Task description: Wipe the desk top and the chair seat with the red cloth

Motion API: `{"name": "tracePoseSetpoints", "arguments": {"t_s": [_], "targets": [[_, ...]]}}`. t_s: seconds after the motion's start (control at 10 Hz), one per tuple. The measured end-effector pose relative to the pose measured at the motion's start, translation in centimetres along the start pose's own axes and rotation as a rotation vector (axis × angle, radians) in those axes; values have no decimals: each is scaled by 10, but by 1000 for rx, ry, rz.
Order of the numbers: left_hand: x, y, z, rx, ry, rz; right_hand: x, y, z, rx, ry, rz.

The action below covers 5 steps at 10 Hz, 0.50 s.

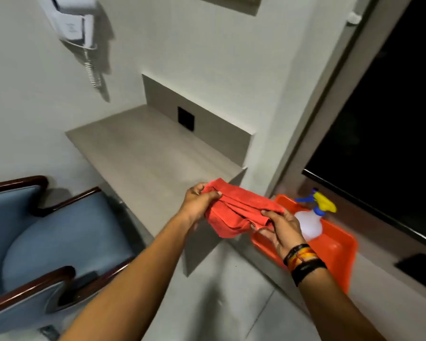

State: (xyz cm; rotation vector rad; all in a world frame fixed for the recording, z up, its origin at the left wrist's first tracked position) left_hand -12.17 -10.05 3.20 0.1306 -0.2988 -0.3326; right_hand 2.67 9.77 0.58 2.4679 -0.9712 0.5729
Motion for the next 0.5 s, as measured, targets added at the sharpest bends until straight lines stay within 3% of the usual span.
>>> {"name": "tracePoseSetpoints", "arguments": {"t_s": [0.2, 0.3, 0.4, 0.5], "targets": [[8, 129, -95, -122, -181, -59, -27, -160, 9, 5, 87, 191], [11, 161, -127, -241, -234, -88, -40, -202, 25, 33, 161, 248], [6, 177, -139, -587, -141, -156, -53, -217, 40, 130, 273, 239], [17, 189, -118, -1088, 155, -222, -49, -214, 34, 526, 143, 262]]}}
Point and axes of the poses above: each hand's wrist, its own x-axis away from the middle knuckle, its own y-axis out of the palm, z = x × y, the point moved 8 cm from there along -x, towards the middle knuckle, and after that the axes turned 5 degrees about y, right-handed, at the moved point
